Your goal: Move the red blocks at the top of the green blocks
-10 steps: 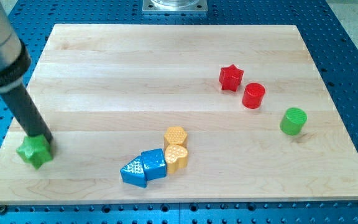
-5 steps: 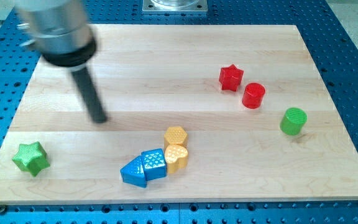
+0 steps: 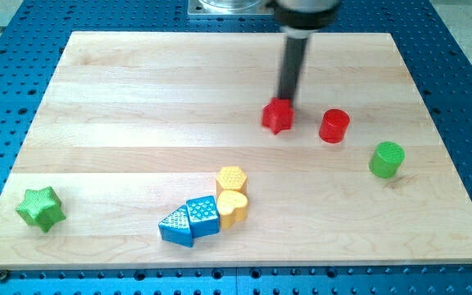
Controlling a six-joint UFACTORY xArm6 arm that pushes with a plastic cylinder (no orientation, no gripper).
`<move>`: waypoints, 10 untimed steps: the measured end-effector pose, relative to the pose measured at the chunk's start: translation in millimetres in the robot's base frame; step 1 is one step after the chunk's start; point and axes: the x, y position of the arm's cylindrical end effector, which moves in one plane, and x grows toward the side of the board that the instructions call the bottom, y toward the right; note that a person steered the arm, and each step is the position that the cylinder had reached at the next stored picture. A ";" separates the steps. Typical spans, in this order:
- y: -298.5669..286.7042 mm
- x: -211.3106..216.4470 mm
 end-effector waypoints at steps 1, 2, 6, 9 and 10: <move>-80.3 2.8; -5.1 -44.2; -176.6 55.0; -239.4 74.3; -249.6 109.7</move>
